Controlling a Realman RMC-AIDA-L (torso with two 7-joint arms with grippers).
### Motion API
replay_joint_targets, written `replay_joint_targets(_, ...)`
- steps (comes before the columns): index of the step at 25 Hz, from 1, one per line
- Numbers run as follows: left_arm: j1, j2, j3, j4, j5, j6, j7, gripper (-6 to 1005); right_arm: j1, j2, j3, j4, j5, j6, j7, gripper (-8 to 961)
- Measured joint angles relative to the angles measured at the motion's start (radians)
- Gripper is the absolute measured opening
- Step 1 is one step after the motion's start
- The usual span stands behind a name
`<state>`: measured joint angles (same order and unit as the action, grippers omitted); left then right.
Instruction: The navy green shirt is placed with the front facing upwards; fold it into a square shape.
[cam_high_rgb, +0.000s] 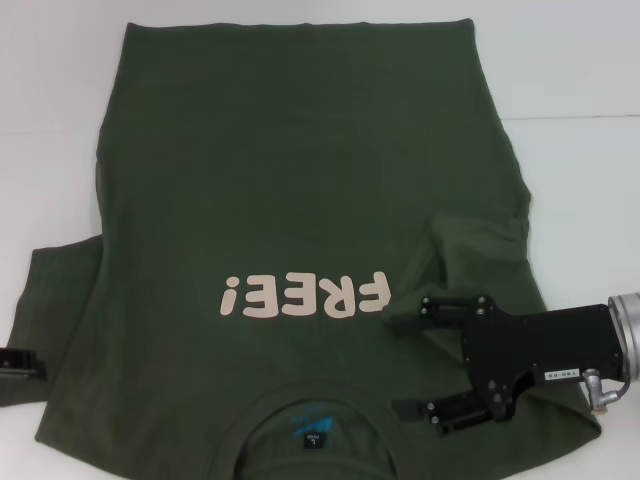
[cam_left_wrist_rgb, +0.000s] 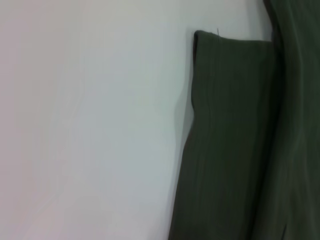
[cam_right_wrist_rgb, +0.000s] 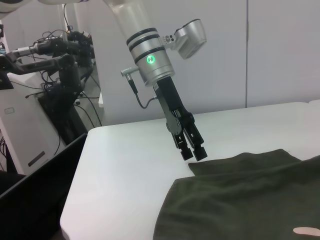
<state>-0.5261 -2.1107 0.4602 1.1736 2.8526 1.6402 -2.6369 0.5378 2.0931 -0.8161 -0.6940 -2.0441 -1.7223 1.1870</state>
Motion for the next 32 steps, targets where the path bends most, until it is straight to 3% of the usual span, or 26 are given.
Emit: replay_joint_targets(32,0.000,0.000,0.003,-0.034,0.002,-0.056,0.002,841,0.018,-0.001,-0.012,0.007,0.000,0.039,0.023,929)
